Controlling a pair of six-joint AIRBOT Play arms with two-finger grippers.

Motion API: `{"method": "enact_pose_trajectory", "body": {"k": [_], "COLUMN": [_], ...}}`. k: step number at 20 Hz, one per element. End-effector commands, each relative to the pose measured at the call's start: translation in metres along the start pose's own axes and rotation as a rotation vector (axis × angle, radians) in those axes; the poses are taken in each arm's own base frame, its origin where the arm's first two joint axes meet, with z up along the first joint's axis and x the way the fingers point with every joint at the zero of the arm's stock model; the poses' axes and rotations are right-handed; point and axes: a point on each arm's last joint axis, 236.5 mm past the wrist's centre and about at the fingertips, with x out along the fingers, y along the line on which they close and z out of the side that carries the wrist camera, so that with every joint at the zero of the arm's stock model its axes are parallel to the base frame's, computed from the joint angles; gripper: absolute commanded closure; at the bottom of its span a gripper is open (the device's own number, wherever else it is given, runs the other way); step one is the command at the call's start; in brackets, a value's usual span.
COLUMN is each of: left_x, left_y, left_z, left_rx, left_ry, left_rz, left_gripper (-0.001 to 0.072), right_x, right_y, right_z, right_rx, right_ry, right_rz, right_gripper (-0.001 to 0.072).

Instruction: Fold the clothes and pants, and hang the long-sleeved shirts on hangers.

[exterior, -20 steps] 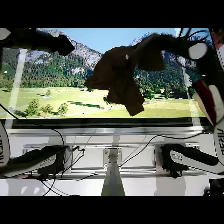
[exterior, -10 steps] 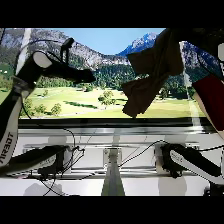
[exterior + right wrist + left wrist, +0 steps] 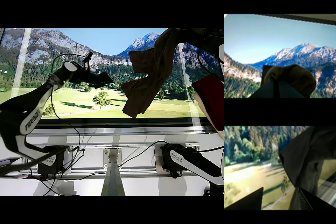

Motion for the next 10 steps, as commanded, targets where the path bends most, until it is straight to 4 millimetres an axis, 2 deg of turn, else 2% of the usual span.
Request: {"method": "enact_pose_trajectory", "body": {"k": [1,4,10], "left_x": [0.037,0.057,0.078], "left_y": [0.012,0.006,-0.014], "left_z": [0.009,0.01,-0.008], "left_rx": [-0.012,0.026,0.116], "left_ry": [0.029,0.047,0.087], "left_rz": [-0.011,-0.024,-0.037], "left_gripper": [0.0238,0.0238,0.0244], "right_x": [0.0,0.0,0.0], "right_y": [-0.001,-0.001,-0.001], "right_z": [0.003,0.004,0.004], "right_rx": [0.0,0.0,0.0], "right_ry": [-0.012,-0.015,-0.014], "right_rz": [-0.004,-0.005,-0.005], "right_gripper": [0.0698,0.0698,0.0698]}}
